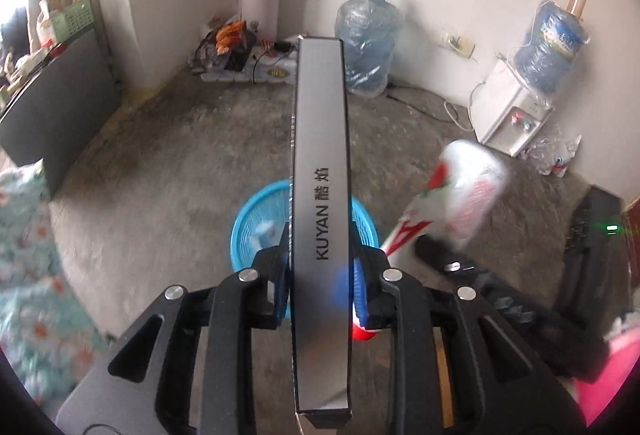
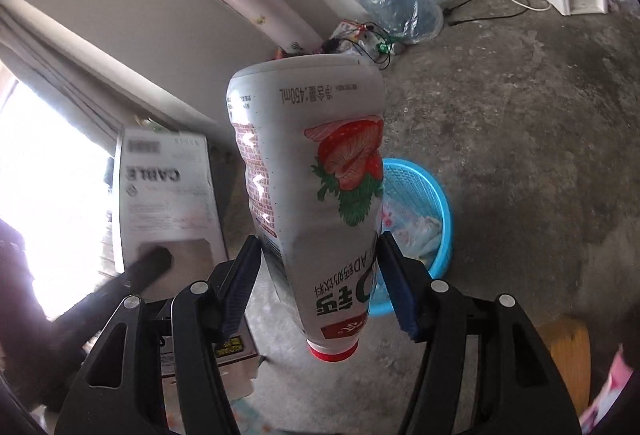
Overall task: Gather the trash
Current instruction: 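Carry the white box and milk bottle over the blue wastebasket with both tools, then open both tools to drop the box and bottle into the wastebasket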
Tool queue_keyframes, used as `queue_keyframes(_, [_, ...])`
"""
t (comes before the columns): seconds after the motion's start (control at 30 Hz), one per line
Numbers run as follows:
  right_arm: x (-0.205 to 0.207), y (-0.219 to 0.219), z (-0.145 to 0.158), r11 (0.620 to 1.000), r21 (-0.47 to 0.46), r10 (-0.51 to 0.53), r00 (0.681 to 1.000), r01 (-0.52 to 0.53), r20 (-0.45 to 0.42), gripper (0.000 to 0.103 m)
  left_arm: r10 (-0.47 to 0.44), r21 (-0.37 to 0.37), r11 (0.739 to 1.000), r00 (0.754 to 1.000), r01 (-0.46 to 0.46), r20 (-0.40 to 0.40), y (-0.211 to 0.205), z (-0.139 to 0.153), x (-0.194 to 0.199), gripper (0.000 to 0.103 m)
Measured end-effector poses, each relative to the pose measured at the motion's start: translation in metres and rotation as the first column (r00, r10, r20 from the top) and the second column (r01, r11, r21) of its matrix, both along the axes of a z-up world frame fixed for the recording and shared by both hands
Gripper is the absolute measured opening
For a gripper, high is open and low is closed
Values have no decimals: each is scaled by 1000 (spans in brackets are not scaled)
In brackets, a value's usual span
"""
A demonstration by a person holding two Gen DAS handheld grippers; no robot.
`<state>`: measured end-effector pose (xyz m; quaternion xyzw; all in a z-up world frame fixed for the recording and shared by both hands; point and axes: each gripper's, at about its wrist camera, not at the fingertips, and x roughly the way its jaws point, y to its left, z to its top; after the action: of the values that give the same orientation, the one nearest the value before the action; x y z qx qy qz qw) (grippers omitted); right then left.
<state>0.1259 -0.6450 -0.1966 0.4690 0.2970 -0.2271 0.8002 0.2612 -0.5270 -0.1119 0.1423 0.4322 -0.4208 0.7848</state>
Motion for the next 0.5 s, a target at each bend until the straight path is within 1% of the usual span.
queue_keyframes(0.03, [9,-7,-15,1000,18,7,1000,-7,-25,61,3,12,1000,1000,-3,4,-7,-8,6,53])
queue_keyframes(0.07, [21,-16,-37,999,46,23,997,-20,-67,65,2,38,999,1000,-2,7,-13,-17,12,65])
queue_keyframes(0.1, [28,-22,-56,998,65,32,992,-25,-122,65,15,58,998,999,-16,30,-18,-24,17,70])
queue_keyframes(0.17, [28,-27,-82,995,103,16,978,6,-210,65,41,79,996,998,-45,56,-15,-31,19,69])
queue_keyframes(0.2, [21,-26,-90,992,123,3,978,23,-207,65,40,79,996,998,-43,40,-10,-33,19,69])
queue_keyframes(0.23, [14,-23,-92,990,137,-10,982,36,-190,65,33,71,997,999,-34,13,-4,-33,20,69])
queue_keyframes(0.27, [4,-20,-94,988,147,-19,985,45,-170,65,28,64,998,1000,-28,3,4,-32,21,69])
queue_keyframes(0.4, [-33,4,-87,985,150,-66,991,84,-118,65,-7,31,999,1000,6,11,27,-12,16,70])
queue_keyframes(0.5, [-60,32,-70,983,139,-107,989,120,-103,65,-19,-10,1000,1000,19,-13,49,9,10,70])
